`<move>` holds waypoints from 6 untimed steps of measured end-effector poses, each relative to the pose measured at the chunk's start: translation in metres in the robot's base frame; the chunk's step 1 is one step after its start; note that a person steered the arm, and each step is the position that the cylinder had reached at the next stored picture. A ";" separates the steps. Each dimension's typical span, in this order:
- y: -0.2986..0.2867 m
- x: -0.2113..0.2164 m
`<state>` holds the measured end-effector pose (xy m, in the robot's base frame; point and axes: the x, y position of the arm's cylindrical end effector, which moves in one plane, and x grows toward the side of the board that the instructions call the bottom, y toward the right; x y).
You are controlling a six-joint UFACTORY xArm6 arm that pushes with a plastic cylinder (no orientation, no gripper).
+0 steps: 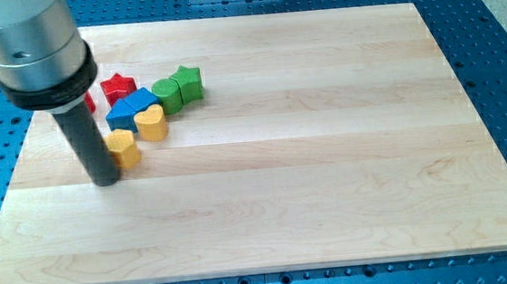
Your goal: Separate the hexagon from the group of blocks
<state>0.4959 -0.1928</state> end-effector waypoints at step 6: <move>0.109 -0.065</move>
<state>0.4306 -0.0841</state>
